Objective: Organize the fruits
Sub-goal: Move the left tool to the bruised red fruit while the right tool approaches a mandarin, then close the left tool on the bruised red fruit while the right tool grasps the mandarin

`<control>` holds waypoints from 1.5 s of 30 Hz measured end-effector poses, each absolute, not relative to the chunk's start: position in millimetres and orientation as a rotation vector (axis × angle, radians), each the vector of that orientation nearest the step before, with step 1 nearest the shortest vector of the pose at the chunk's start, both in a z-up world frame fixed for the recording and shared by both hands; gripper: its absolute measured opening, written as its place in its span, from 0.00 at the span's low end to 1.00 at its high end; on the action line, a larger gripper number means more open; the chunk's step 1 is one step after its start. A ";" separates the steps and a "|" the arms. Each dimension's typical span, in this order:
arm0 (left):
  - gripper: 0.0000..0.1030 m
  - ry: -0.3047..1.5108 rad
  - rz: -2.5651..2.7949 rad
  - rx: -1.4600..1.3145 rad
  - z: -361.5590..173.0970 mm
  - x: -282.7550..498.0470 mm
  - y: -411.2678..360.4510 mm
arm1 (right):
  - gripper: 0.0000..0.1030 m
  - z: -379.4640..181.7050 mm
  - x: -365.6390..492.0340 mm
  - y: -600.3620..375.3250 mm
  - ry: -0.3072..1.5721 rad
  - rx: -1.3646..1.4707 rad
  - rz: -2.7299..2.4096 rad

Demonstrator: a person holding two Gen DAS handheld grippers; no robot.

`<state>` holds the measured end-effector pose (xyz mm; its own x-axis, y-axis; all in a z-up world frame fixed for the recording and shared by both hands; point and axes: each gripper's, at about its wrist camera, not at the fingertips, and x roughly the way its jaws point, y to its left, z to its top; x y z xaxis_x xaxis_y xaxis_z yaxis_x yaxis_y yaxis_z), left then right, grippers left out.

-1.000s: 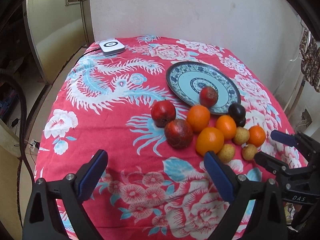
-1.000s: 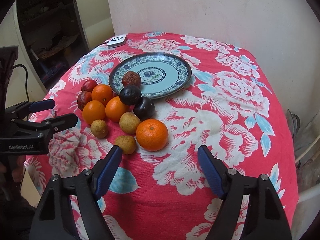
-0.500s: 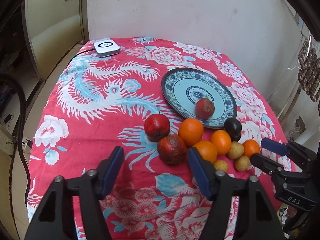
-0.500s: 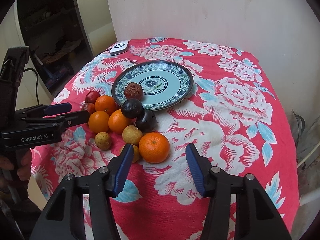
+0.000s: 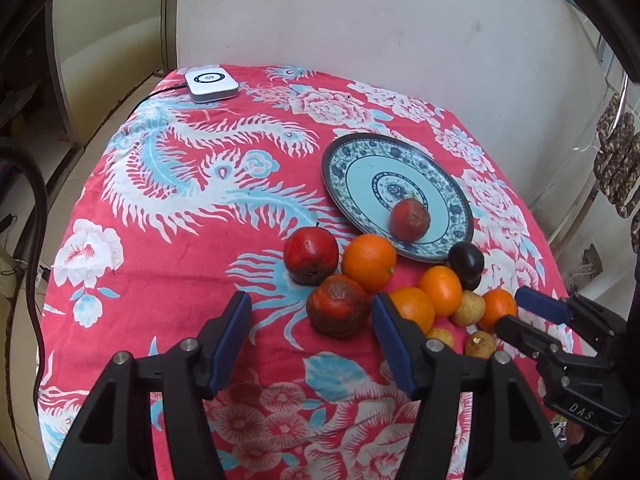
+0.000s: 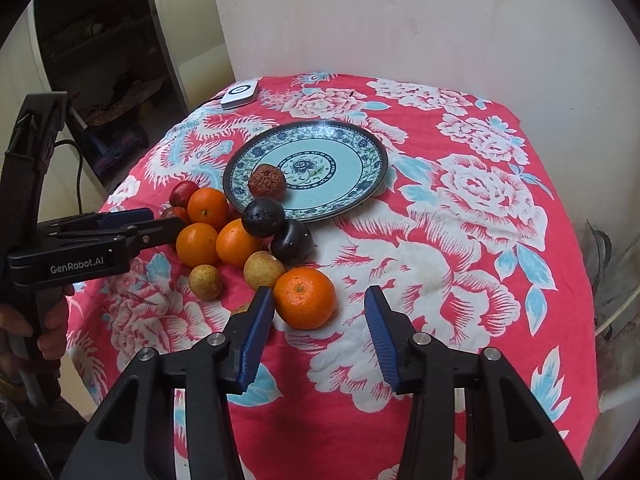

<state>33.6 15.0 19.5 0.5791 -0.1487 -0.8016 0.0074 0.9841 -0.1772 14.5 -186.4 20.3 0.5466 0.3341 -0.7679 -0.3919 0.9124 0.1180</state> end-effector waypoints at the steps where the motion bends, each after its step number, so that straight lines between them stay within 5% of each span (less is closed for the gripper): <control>1: 0.64 0.950 -0.094 -0.167 19.0 33.7 15.7 | 0.47 19.7 14.1 -185.6 0.894 -0.071 0.434; 4: 0.61 0.950 -0.104 -0.183 18.4 34.3 16.4 | 0.47 19.4 14.9 -184.7 0.891 -0.069 0.434; 11: 0.34 0.952 -0.172 -0.230 20.0 33.8 15.0 | 0.46 17.0 20.4 -187.5 0.911 -0.038 0.440; 20: 0.34 0.955 -0.172 -0.213 22.6 28.8 13.0 | 0.35 13.8 25.3 -187.1 0.938 0.002 0.476; 45: 0.34 0.866 -0.175 -0.140 62.9 47.0 3.3 | 0.34 53.0 40.5 -184.1 0.827 -0.024 0.460</control>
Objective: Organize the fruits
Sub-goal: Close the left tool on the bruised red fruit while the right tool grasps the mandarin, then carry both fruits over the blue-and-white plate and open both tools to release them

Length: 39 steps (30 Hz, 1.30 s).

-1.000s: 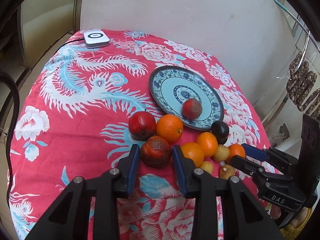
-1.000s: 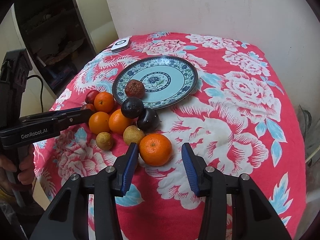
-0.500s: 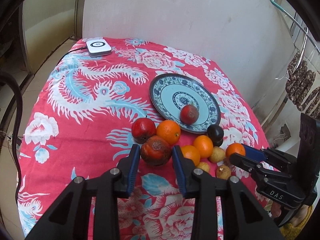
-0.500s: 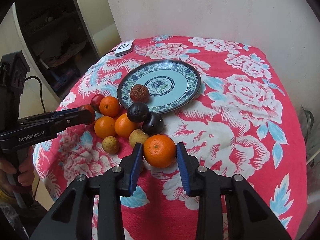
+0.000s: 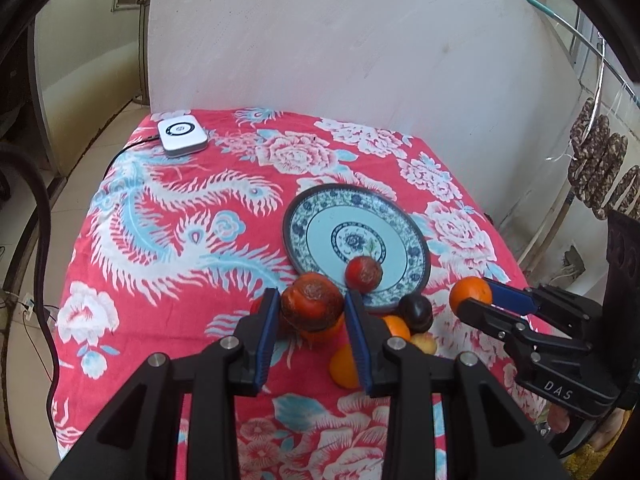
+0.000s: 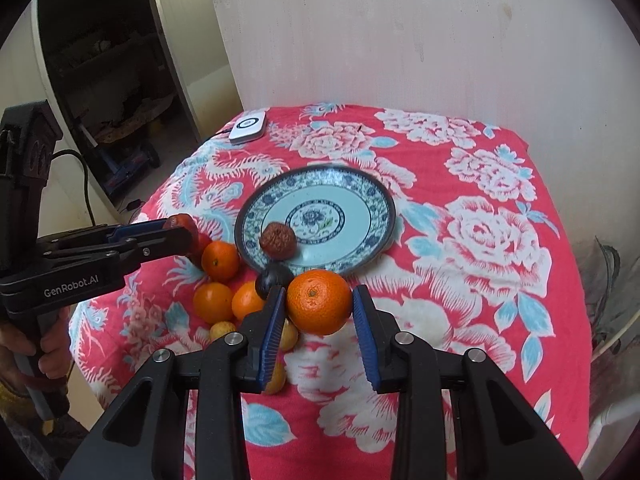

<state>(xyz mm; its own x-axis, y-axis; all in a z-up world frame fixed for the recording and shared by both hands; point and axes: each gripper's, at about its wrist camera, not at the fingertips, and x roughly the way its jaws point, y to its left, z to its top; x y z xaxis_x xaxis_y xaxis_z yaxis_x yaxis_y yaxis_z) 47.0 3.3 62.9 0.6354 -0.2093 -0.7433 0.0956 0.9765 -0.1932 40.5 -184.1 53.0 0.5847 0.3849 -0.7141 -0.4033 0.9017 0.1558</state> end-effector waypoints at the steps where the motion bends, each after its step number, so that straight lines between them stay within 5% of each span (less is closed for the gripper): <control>1: 0.34 0.862 -0.177 -0.139 63.9 48.9 2.4 | 0.34 54.8 43.1 -183.3 0.822 -0.026 0.459; 39: 0.34 0.933 -0.220 -0.141 28.7 159.4 -26.1 | 0.34 29.6 147.4 -160.1 0.832 -0.075 0.437</control>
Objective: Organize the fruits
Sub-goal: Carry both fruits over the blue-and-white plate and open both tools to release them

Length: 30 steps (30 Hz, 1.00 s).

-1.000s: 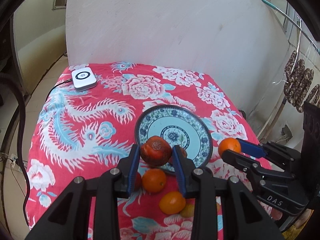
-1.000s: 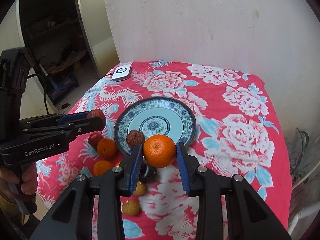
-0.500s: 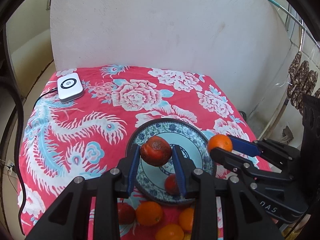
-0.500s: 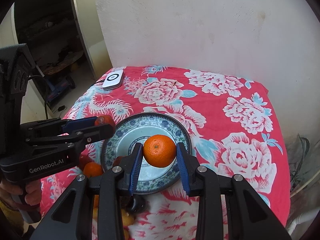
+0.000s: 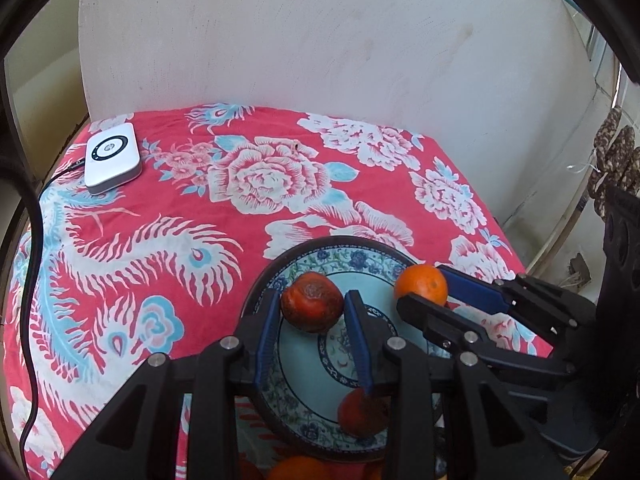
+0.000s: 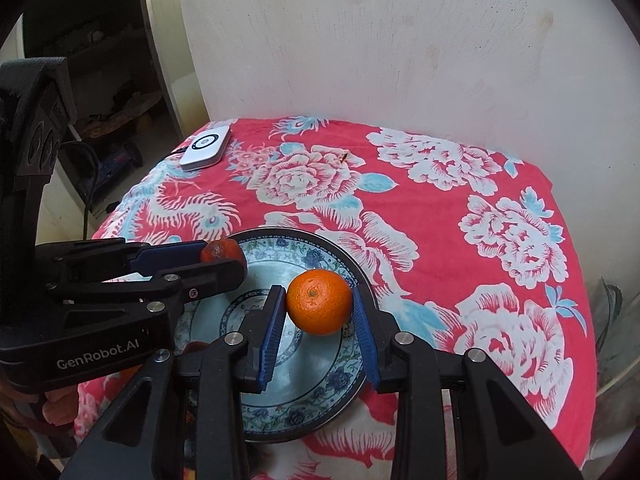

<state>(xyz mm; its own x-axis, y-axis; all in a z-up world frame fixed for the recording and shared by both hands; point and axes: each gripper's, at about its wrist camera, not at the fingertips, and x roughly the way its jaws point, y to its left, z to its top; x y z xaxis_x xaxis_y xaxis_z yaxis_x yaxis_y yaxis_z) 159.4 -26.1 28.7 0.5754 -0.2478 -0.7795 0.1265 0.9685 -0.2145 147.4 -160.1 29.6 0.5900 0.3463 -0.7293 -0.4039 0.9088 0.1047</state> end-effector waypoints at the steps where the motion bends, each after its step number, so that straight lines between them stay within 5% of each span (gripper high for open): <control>1: 0.34 0.935 -0.220 -0.142 27.6 160.2 -25.9 | 0.34 27.7 148.8 -160.1 0.835 -0.075 0.437; 21: 0.35 0.936 -0.218 -0.148 24.3 163.0 -25.2 | 0.35 19.9 153.9 -161.0 0.844 -0.055 0.440; 25: 0.42 0.922 -0.215 -0.149 30.5 158.5 -25.3 | 0.45 23.2 151.9 -162.2 0.832 -0.046 0.436; 30: 0.43 0.905 -0.213 -0.151 37.7 151.1 -23.9 | 0.45 32.3 143.3 -161.8 0.807 -0.054 0.432</control>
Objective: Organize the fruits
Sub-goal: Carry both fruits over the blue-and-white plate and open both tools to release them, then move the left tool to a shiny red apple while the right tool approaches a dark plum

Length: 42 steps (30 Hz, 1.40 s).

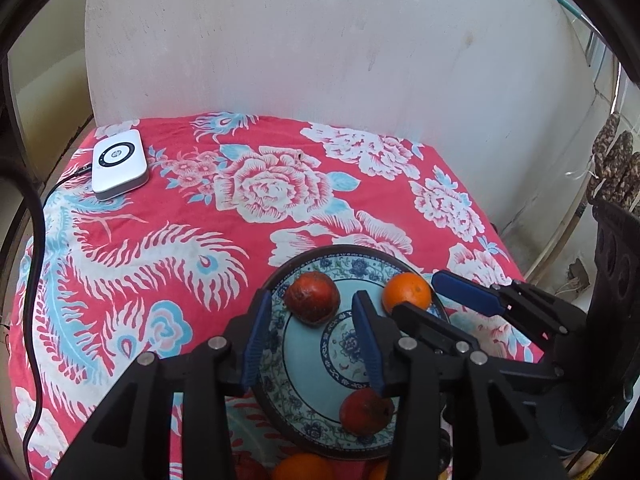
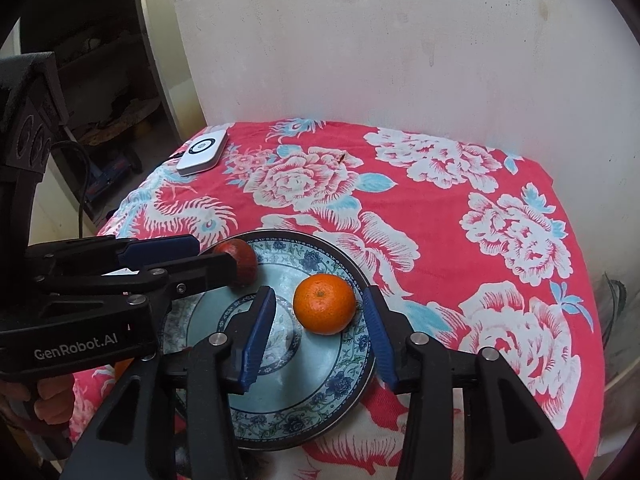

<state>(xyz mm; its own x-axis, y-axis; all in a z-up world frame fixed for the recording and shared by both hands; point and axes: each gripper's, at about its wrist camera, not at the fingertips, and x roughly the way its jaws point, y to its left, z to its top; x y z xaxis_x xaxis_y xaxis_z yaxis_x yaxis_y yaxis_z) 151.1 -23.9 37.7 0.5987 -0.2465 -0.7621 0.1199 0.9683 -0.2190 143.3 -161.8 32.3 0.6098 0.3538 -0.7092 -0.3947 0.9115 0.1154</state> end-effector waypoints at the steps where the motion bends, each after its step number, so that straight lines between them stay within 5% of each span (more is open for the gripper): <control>1: 0.43 0.903 -0.213 -0.154 39.0 149.5 -23.2 | 0.45 34.1 141.2 -162.2 0.803 -0.054 0.433; 12: 0.45 0.890 -0.188 -0.166 53.0 124.0 -15.0 | 0.45 50.2 114.9 -165.2 0.779 -0.029 0.428; 20: 0.57 0.882 -0.151 -0.167 60.2 101.9 -5.9 | 0.45 55.8 91.8 -166.4 0.781 -0.021 0.433; 42: 0.57 0.937 -0.096 -0.166 39.6 59.1 19.1 | 0.45 40.7 45.3 -171.6 0.841 -0.003 0.431</control>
